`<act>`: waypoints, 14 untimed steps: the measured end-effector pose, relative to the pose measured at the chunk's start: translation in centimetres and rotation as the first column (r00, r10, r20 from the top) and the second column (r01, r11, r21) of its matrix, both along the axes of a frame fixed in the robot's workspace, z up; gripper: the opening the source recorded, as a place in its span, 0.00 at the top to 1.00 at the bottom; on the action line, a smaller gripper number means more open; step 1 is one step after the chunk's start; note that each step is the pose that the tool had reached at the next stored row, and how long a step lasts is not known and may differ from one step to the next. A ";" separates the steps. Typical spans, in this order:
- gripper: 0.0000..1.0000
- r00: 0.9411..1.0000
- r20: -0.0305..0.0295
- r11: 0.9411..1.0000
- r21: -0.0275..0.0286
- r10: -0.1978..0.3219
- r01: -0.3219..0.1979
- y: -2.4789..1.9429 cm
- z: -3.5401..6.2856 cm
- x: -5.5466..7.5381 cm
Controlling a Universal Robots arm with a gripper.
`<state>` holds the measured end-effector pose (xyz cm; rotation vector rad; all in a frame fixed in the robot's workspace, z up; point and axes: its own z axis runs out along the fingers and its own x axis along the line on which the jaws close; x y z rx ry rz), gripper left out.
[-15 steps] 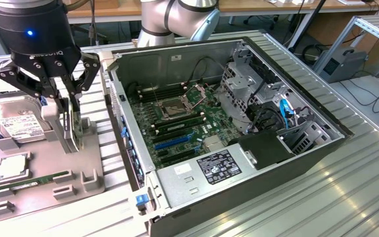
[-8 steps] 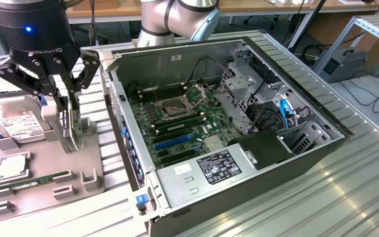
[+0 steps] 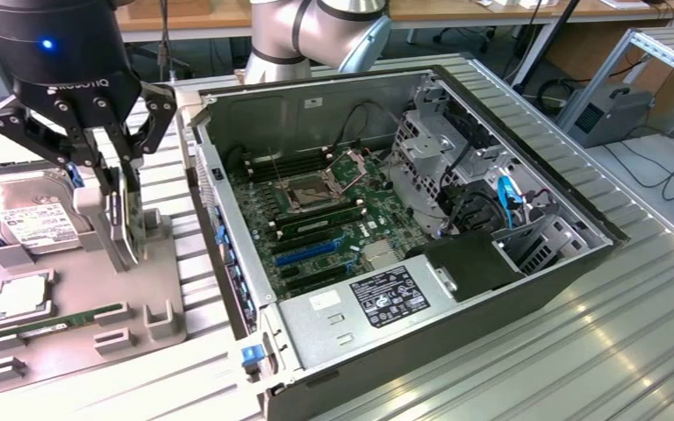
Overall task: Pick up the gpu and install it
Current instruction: 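Pick up the gpu and move the gpu toward the slot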
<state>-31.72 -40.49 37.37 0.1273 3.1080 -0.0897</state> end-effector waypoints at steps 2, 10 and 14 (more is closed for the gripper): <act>0.73 1.000 0.000 1.000 0.000 0.000 0.000 0.00 0.14 0.0; 0.73 1.000 0.000 1.000 0.000 0.000 0.000 0.00 0.68 0.0; 0.73 1.000 0.000 1.000 0.000 0.000 0.000 0.00 0.99 0.0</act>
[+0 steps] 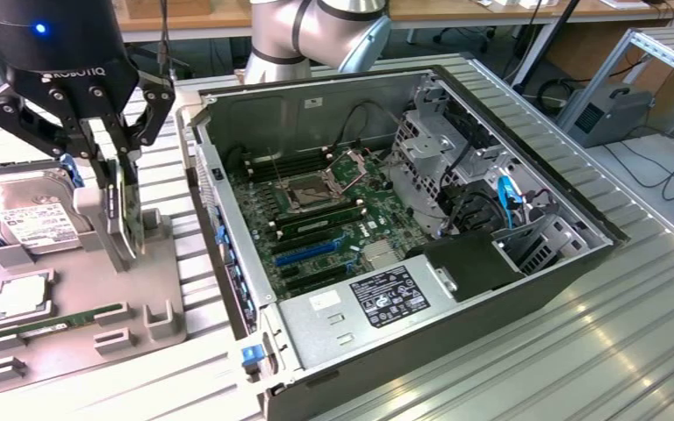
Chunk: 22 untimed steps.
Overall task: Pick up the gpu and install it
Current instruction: 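Pick up the gpu and move the gpu toward the slot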
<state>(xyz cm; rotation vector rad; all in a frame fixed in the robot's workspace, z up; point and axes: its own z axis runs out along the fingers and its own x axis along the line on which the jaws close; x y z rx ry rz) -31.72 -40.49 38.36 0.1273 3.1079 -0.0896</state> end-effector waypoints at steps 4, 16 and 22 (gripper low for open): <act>0.73 1.000 0.000 1.000 0.000 0.000 0.000 0.00 0.27 0.0; 0.73 1.000 0.000 1.000 0.000 0.000 0.000 0.00 1.15 0.0; 0.73 1.000 0.000 1.000 0.000 0.000 0.000 0.00 1.47 0.0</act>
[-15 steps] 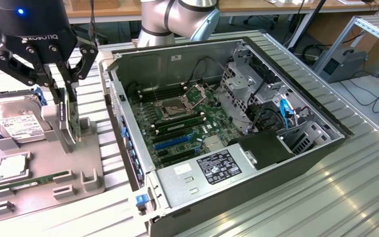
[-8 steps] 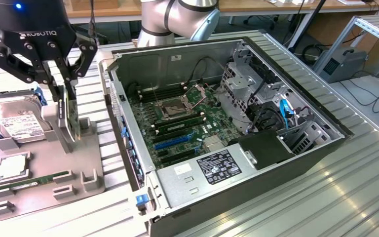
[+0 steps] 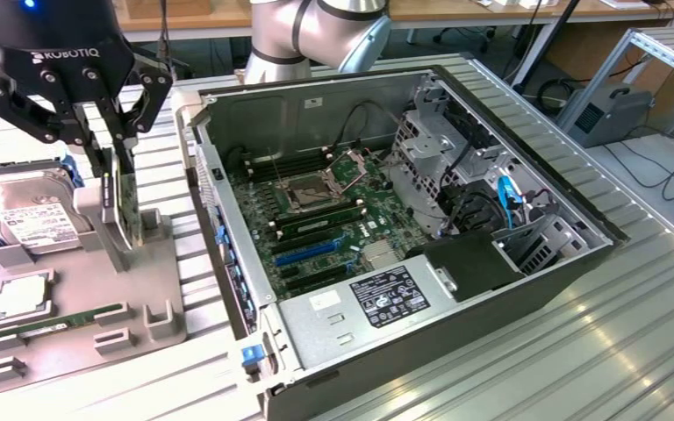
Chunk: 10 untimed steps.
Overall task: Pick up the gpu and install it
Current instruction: 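Pick up the gpu and move the gpu toward the slot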
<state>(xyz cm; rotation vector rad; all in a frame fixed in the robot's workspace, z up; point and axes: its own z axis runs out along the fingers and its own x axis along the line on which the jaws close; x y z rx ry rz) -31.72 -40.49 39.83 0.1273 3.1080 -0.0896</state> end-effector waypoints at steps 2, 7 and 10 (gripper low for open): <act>0.73 1.000 0.000 1.000 0.000 0.000 0.000 0.00 0.10 0.0; 0.73 1.000 0.000 1.000 0.000 0.000 0.000 0.00 0.40 0.0; 0.73 1.000 0.000 1.000 0.000 0.000 0.000 0.00 0.55 0.0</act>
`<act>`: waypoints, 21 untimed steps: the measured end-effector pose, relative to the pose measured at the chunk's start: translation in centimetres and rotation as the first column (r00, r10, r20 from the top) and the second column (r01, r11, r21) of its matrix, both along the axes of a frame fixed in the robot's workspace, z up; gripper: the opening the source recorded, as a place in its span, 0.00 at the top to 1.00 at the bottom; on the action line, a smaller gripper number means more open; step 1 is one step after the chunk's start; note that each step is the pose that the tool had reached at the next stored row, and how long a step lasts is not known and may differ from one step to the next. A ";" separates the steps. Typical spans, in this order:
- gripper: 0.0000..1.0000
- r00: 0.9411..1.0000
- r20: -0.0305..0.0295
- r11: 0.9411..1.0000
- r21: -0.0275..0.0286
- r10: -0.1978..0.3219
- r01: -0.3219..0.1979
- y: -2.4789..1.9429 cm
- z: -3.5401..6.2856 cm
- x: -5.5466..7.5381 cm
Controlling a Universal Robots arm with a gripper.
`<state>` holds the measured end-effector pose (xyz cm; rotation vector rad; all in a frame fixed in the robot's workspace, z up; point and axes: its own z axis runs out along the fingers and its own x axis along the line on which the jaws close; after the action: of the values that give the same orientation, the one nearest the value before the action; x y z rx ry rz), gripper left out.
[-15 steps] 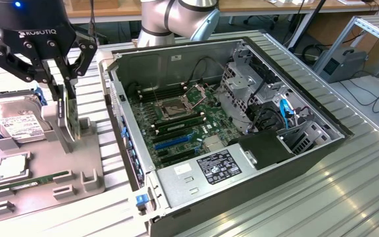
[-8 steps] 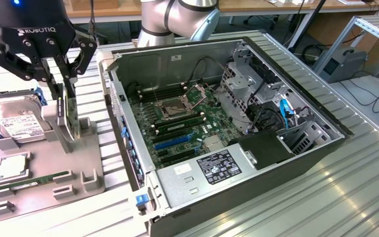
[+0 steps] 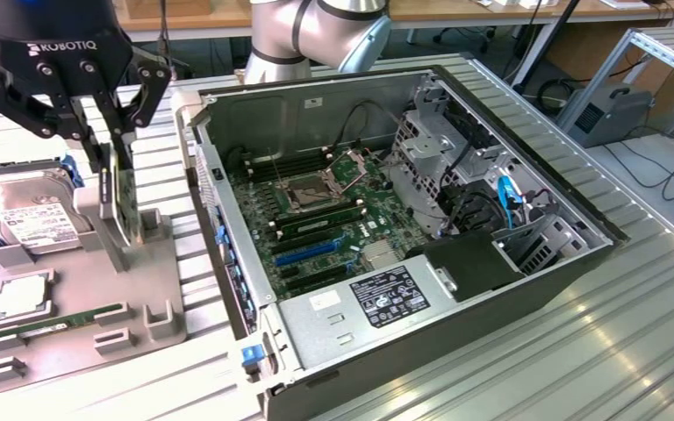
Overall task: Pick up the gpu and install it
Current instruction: 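Pick up the gpu and move the gpu toward the slot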
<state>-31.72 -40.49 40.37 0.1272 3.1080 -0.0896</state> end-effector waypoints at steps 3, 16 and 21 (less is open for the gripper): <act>0.73 1.000 0.000 1.000 0.000 0.000 0.000 0.00 0.14 0.0; 0.73 1.000 0.000 1.000 0.000 0.000 0.000 0.00 0.77 0.0; 0.73 1.000 0.000 1.000 0.000 0.000 0.000 0.00 1.00 0.0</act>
<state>-31.72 -40.49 41.37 0.1273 3.1080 -0.0896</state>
